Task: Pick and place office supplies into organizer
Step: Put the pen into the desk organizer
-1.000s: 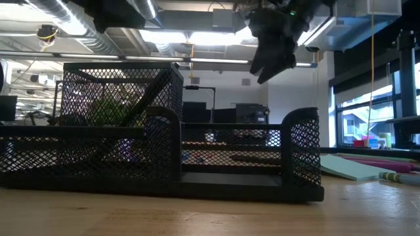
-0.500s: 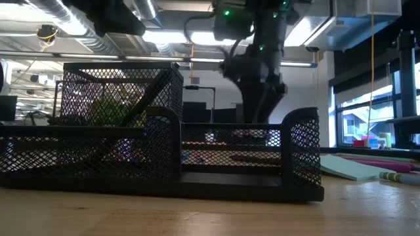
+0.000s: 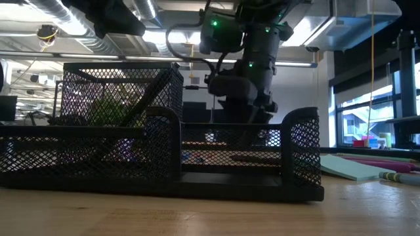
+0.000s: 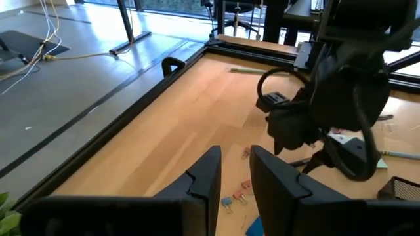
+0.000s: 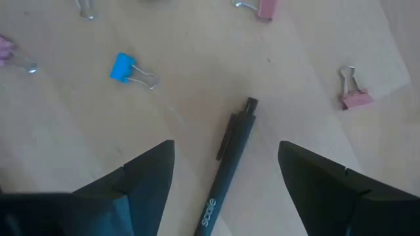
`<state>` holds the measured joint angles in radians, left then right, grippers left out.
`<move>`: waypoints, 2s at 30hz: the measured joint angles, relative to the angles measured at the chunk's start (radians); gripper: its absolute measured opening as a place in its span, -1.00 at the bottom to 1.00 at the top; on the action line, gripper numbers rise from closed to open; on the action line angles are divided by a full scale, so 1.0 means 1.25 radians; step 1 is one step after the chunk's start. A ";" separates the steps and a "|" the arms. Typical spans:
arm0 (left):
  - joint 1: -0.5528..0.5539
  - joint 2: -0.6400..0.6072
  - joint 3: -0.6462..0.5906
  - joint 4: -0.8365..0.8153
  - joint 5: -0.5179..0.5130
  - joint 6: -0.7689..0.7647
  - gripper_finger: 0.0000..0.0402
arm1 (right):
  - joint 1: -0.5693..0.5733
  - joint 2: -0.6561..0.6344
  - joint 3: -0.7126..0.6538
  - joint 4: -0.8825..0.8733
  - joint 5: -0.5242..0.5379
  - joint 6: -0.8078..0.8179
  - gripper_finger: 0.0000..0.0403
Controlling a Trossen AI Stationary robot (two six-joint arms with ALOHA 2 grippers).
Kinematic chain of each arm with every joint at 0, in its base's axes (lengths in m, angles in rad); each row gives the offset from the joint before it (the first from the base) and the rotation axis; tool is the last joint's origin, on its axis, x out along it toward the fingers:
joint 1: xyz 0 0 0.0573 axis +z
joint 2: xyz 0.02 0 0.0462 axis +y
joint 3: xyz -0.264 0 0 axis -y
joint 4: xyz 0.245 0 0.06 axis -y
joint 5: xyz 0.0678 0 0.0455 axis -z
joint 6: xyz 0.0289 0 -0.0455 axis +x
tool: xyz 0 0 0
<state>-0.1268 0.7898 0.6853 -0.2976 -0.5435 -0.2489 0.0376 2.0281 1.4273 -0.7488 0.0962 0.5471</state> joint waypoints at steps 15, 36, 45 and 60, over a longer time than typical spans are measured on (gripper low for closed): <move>0.000 0.000 0.000 0.000 0.012 0.000 -0.64 | -0.001 0.071 0.005 -0.004 -0.024 -0.004 -0.06; 0.000 0.000 0.000 -0.017 0.011 0.000 -0.64 | -0.001 0.071 0.002 -0.002 -0.026 -0.026 -0.77; 0.000 0.000 0.000 -0.017 0.011 -0.003 -0.64 | 0.000 0.081 0.097 -0.116 -0.047 -0.073 -0.75; -0.008 -0.019 0.000 -0.011 0.032 -0.021 -0.64 | -0.031 0.075 0.599 -0.348 -0.019 -0.273 -0.74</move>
<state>-0.1367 0.7663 0.6849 -0.3114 -0.5037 -0.2752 -0.0009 2.1216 2.1766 -1.1835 0.0722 0.2056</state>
